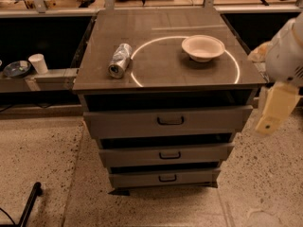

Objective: Open middle drawer

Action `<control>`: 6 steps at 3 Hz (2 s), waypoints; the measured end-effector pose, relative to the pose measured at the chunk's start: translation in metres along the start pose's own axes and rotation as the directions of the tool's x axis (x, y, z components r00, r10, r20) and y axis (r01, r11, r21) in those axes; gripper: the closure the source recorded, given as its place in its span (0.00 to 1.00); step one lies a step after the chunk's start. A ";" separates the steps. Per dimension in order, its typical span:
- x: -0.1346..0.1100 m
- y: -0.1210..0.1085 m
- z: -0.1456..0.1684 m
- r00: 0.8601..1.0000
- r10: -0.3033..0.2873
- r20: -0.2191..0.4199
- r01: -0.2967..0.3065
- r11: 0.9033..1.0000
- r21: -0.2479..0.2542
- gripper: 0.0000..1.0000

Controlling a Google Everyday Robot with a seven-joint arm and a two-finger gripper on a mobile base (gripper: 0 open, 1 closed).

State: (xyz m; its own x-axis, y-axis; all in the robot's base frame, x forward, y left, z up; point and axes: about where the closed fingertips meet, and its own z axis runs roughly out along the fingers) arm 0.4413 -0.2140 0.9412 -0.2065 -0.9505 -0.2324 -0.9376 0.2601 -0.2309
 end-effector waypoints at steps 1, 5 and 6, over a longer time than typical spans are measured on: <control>0.014 0.024 0.071 0.998 0.027 0.058 -0.025 0.999 -0.046 0.00; 0.042 0.067 0.183 0.996 -0.061 0.061 0.067 0.992 -0.103 0.00; 0.072 0.078 0.271 0.991 -0.073 0.108 0.088 0.986 -0.143 0.00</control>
Offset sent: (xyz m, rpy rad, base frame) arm -0.0091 0.0141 -0.2474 0.1356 0.0400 -0.0140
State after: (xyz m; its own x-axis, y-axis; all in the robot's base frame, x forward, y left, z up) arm 0.4295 -0.2162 0.6505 -0.1059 -0.9429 -0.3157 -0.9825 0.1482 -0.1131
